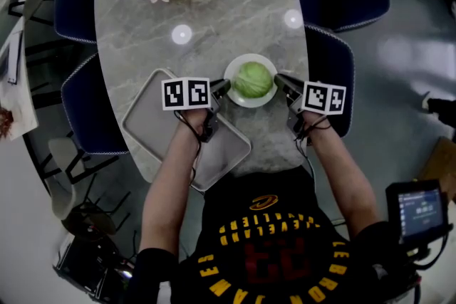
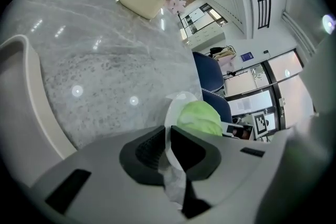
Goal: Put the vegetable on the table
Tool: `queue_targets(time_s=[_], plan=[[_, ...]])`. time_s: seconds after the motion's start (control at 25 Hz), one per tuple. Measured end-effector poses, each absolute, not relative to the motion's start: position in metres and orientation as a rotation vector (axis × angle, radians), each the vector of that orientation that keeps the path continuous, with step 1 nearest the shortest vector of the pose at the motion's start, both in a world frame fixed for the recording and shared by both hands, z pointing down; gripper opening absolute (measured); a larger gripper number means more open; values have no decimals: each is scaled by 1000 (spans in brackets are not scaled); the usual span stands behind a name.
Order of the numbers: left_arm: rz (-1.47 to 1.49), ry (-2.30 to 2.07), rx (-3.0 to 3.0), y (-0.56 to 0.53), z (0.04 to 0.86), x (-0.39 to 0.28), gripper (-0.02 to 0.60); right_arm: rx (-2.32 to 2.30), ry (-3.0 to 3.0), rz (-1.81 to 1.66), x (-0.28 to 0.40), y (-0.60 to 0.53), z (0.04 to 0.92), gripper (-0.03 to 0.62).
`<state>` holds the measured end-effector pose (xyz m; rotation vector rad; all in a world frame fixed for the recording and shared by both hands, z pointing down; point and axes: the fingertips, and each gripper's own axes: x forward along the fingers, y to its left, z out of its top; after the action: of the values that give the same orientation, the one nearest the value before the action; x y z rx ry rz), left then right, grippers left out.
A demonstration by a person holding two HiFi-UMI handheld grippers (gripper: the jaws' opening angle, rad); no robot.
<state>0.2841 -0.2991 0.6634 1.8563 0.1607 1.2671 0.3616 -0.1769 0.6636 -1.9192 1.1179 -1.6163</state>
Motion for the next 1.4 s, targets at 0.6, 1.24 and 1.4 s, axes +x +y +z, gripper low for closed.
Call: queue_targets(time_s=[0.6,1.24,1.4], plan=[[1381,133,1852,-294,675,299,34,-1941,1073,-1620,373,-171,672,32],[1457,118,1878,-292,683,300,35,-1985,1045,-1621,368,-166,681,32],[1462,126,1870,-293,687,300,35,-2044,1109,-1612,366,-168,683,32]])
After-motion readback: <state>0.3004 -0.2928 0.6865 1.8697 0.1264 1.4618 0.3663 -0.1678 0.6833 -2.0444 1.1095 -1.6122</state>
